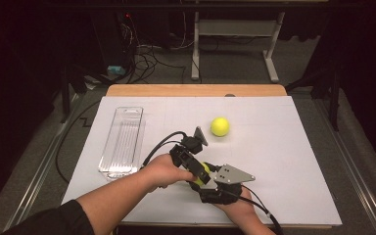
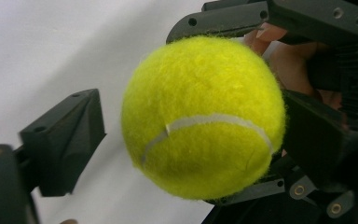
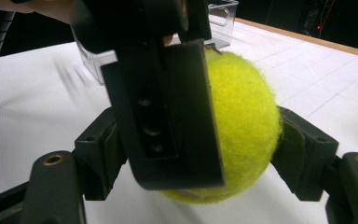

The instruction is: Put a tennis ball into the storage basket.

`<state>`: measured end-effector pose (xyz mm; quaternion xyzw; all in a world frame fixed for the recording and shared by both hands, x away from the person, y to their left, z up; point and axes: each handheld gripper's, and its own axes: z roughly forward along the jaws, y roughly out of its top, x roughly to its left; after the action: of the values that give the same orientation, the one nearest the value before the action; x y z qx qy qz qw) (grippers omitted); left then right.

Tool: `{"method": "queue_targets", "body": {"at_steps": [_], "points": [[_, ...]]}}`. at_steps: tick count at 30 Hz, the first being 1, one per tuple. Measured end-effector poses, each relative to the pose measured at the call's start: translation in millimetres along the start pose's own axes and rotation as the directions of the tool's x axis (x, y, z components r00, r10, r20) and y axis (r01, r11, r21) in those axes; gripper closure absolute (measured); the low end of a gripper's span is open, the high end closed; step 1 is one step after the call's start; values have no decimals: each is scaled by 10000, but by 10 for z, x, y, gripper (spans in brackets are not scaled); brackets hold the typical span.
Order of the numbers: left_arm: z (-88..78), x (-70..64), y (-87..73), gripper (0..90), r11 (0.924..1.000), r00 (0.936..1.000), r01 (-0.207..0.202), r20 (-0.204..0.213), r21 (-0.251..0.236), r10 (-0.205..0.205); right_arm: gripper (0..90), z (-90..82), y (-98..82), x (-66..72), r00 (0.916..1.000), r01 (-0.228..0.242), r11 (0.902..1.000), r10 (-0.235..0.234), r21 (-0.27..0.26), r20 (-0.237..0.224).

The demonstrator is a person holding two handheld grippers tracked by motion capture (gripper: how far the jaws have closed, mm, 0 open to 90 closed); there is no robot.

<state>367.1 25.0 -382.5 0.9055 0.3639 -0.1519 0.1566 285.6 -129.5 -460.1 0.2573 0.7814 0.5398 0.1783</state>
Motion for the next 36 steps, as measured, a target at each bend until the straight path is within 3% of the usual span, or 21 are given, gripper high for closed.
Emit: {"method": "queue_targets", "body": {"at_steps": [6,19,25,28,29,31,36], "points": [[-39,1,-11,256,9998,9998,-16,207,-186,20,265,6,-7,-10,10000,19,9999,-20,123,95],[-77,-46,3,265,9999,9999,-121,-91,-63,120,253,3,0,-2,10000,56,10000,-55,-18,77],[-103,-81,22,265,9996,9996,-200,-209,-200,196,175,-4,6,-7,10000,38,10000,-38,-87,71],[-122,-93,33,265,9995,9992,-260,-313,-181,254,100,14,3,-9,10000,86,9999,-86,71,48],[-133,-94,35,265,9995,9989,-287,-378,-146,281,40,24,2,-1,9996,96,10000,-96,-6,271],[-138,-89,31,265,9994,9985,-284,-482,-180,275,3,21,4,0,9995,47,10000,-47,-6,322],[-169,-59,17,266,9995,9971,-290,-702,-140,280,0,-9,11,-10,9998,51,9999,-49,-88,199]]}}
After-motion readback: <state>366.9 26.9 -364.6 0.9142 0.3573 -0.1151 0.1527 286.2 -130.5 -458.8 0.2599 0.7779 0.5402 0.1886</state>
